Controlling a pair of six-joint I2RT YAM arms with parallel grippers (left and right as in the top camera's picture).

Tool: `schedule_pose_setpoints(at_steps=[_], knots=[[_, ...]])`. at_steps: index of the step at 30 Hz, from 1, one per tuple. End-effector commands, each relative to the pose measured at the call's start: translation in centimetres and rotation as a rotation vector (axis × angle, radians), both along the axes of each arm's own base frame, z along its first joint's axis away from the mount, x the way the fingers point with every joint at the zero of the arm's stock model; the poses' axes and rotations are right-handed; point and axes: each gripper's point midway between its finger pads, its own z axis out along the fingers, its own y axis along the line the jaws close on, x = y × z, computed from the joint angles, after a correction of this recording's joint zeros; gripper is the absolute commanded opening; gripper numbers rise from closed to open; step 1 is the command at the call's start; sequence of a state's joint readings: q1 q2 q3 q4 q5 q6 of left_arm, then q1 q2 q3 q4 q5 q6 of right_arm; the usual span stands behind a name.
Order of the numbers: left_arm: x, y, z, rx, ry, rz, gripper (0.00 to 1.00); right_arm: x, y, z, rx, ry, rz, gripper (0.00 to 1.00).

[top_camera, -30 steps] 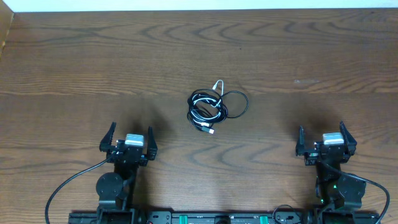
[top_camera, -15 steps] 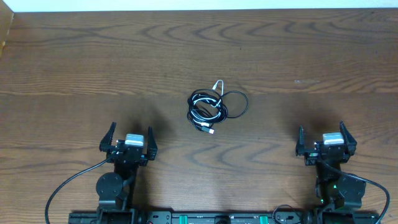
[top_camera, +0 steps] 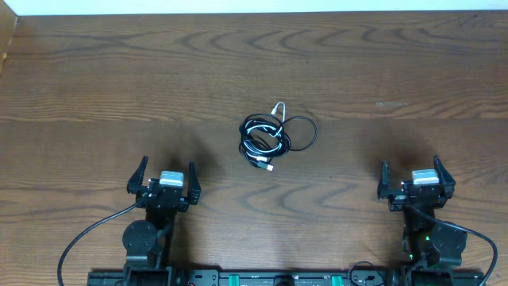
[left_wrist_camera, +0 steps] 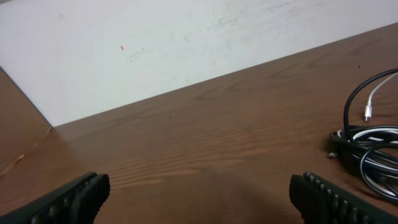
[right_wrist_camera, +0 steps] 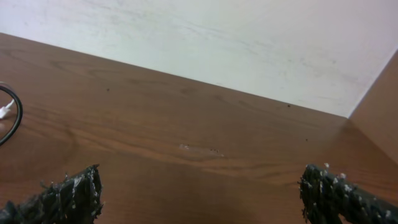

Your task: Untangle cables

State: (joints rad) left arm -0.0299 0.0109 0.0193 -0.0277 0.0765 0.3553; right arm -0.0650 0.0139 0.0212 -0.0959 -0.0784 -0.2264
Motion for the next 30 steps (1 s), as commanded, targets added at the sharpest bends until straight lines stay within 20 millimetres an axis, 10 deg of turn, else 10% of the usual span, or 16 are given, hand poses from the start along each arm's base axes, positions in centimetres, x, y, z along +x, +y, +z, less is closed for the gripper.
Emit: schedule_pose_setpoints(at_steps=[1, 10, 30], knots=[[-0.1, -0.3, -1.5, -0.01, 0.044, -0.019, 0.98, 0.0, 0.3, -0.2, 0.014, 0.007, 0.016, 0.99], [0.1, 0.3, 0.3, 0.0, -0.029, 0.018, 0.98, 0.0, 0.3, -0.2, 0.014, 0.006, 0.016, 0.99], [-1.9, 0.2, 18.7, -0.346, -0.449, -0.036, 0.98, 0.0, 0.3, -0.2, 0.014, 0.006, 0.016, 0.99]])
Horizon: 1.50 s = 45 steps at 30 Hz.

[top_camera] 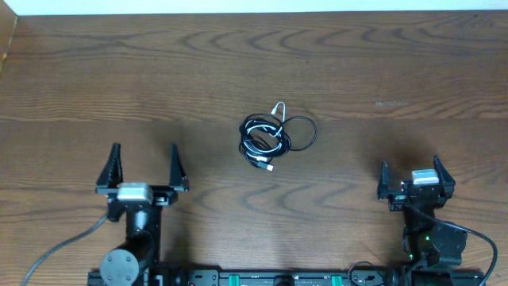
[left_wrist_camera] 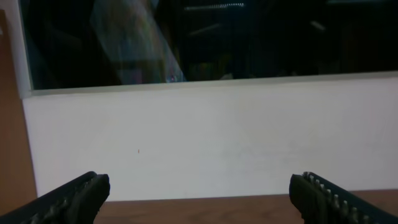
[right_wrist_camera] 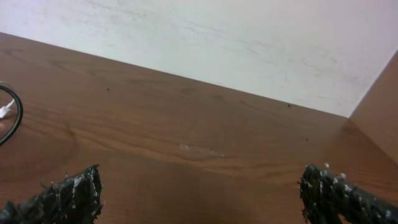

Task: Untangle cables
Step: 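Move both grippers forward toward the tangled black and white cables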

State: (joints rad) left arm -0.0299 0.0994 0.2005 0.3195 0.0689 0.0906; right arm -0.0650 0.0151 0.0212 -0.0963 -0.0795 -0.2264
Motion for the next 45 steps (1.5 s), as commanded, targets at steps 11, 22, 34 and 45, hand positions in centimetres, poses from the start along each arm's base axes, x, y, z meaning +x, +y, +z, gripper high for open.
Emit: schedule_pose_setpoints(at_steps=[11, 22, 34, 45], knots=[[4.7, -4.1, 12.7, -0.004, 0.212, -0.243, 0.98, 0.1, -0.1, 3.6, 0.053, -0.146, -0.009, 0.99], [9.3, -4.3, 11.1, -0.053, 0.742, -0.241, 0.98, -2.3, 1.2, 14.1, 0.239, -0.44, 0.1, 0.99], [9.4, -4.3, 6.7, -0.073, 0.945, -0.235, 0.98, 0.5, 4.0, 27.6, 0.146, -0.259, 0.248, 0.99], [8.3, -4.3, 3.8, -0.085, 1.071, -0.231, 0.9, 10.6, 9.0, 18.5, 0.407, 0.537, 0.514, 0.99]])
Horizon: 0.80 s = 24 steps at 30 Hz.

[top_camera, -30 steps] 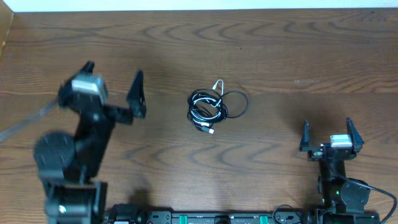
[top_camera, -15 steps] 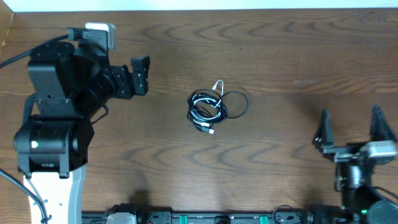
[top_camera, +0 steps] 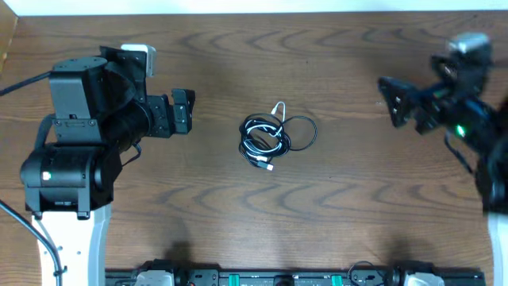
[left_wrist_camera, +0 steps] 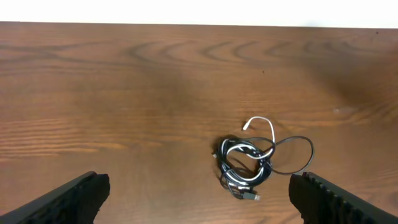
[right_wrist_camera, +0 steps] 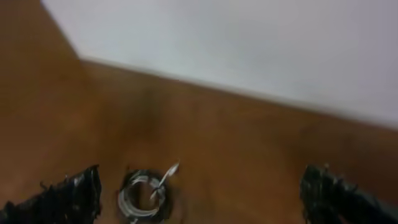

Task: Untangle cables
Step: 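Move both grippers forward toward the tangled black and white cables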

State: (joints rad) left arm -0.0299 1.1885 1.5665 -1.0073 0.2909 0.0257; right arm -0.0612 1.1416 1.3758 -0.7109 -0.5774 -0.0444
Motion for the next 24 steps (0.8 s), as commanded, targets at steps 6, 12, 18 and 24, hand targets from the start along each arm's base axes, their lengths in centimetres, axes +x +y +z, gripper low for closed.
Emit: schedule_pose_setpoints(at_steps=[6, 12, 18, 24], knots=[[0.9, -0.3, -3.0, -0.012, 0.126, -0.006, 0.4, 4.9, 2.7, -9.5, 0.223, 0.408, 0.126, 0.99], [2.0, -0.5, -6.8, -0.08, 0.302, 0.068, 0.08, 5.5, 5.2, -13.8, 0.387, 0.594, 0.277, 0.01], [2.2, -2.3, -11.0, -0.099, 0.483, 0.017, 0.08, 4.5, 7.6, -17.9, 0.406, 0.778, 0.311, 0.06], [0.8, -3.3, -17.9, -0.061, 0.807, 0.005, 0.08, 1.9, 13.3, -21.5, 0.319, 0.907, 0.418, 0.35]])
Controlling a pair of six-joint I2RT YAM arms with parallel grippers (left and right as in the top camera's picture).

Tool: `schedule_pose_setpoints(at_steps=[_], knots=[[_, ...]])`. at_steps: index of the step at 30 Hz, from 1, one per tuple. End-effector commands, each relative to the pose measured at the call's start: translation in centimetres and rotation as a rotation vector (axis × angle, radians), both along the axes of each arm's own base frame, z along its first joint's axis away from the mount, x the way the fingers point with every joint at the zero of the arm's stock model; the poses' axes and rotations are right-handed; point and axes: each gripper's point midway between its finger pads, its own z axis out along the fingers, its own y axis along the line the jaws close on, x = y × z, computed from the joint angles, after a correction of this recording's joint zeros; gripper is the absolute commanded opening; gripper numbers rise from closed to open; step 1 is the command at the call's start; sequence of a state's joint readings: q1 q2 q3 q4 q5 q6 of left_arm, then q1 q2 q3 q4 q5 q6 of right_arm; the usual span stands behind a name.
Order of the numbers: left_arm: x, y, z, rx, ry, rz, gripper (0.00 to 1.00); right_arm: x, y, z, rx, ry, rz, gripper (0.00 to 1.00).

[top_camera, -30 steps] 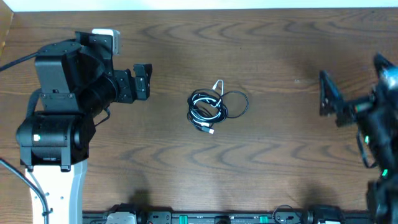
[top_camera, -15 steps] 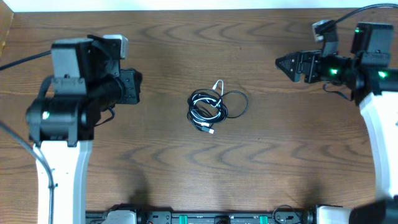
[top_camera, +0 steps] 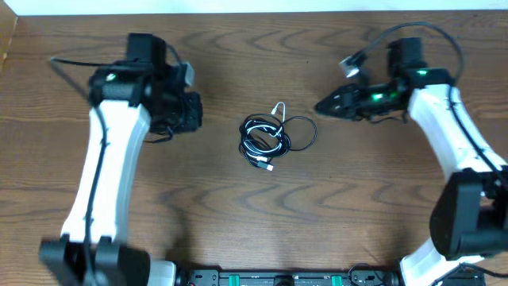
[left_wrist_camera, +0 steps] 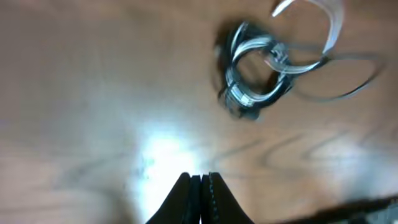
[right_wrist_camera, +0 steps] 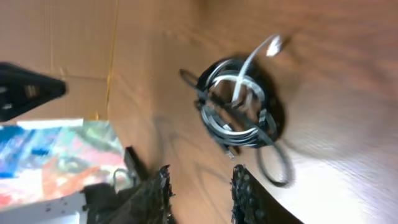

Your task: Untangle cables

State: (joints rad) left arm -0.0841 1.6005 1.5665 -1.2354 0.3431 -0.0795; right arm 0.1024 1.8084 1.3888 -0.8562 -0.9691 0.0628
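Note:
A tangled bundle of black and white cables [top_camera: 268, 140] lies in the middle of the wooden table [top_camera: 254, 222]. A white plug end [top_camera: 278, 106] sticks out at its far side and a thin black loop [top_camera: 308, 131] at its right. My left gripper [top_camera: 193, 111] hovers left of the bundle, its fingers shut with nothing between them. The blurred left wrist view shows the bundle [left_wrist_camera: 258, 74] ahead of the left gripper [left_wrist_camera: 200, 180]. My right gripper [top_camera: 325, 105] hovers to the right of the bundle, open. The bundle [right_wrist_camera: 239, 106] lies ahead of the right gripper [right_wrist_camera: 200, 186].
The table's far edge meets a white wall [top_camera: 254, 6]. The arm bases stand along the near edge [top_camera: 254, 278]. A cardboard-coloured panel [right_wrist_camera: 56, 37] and the left arm show beyond the bundle in the right wrist view.
The left gripper was wide open and is now shut, lower and nearer the bundle. The right gripper has come in from the far right toward the bundle, its jaws narrower. The cables have not moved.
Both arms were first folded at the near edge with grippers open. Then the left gripper was raised while the right stayed put. Later both were high over the table either side of the bundle. Now both flank the unmoved bundle closely.

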Motion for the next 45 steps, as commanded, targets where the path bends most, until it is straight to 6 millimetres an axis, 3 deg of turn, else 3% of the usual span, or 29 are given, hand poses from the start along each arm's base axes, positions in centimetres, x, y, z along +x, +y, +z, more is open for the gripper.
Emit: schedule_pose_setpoints(at_steps=[1, 5, 7, 11, 12, 15, 24, 33, 36, 39, 45], knots=[[-0.8, -0.6, -4.3, 0.003, 0.205, -0.007, 0.15, -1.7, 4.0, -1.6, -0.027, 0.019, 0.113, 0.38], [-1.3, -0.6, -7.3, 0.015, 0.338, -0.007, 0.17, -3.0, 6.9, -3.7, -0.141, 0.011, 0.168, 0.38], [-1.1, -0.6, -8.8, 0.019, 0.383, -0.006, 0.4, -3.3, 8.0, -4.9, -0.249, -0.012, 0.164, 0.39], [-0.7, -0.7, -11.2, 0.023, 0.432, -0.005, 0.48, -2.8, 9.3, -6.6, -0.436, -0.096, 0.106, 0.41], [-0.5, -0.8, -11.9, 0.016, 0.446, -0.005, 0.56, -2.2, 9.4, -7.1, -0.509, -0.135, 0.066, 0.41], [-0.2, -1.9, -12.6, -0.047, 0.465, -0.004, 0.65, -1.4, 9.0, -7.7, -0.631, -0.188, -0.011, 0.44], [1.3, -3.2, -12.9, -0.129, 0.415, -0.008, 0.73, -0.3, 6.7, -9.9, -0.751, -0.161, -0.095, 0.49], [1.9, -4.9, -12.6, -0.191, 0.386, -0.027, 0.77, -0.1, 4.1, -14.3, -0.821, -0.04, -0.101, 0.51], [1.8, -6.0, -12.6, -0.189, 0.375, -0.061, 0.77, -0.3, 4.0, -15.4, -0.835, -0.02, -0.094, 0.45], [1.9, -6.9, -12.6, -0.187, 0.358, -0.085, 0.77, -0.3, 4.0, -15.5, -0.835, -0.019, -0.093, 0.32], [1.7, -7.7, -12.7, -0.184, 0.355, -0.108, 0.77, -0.3, 4.0, -15.5, -0.835, -0.018, -0.092, 0.25]])
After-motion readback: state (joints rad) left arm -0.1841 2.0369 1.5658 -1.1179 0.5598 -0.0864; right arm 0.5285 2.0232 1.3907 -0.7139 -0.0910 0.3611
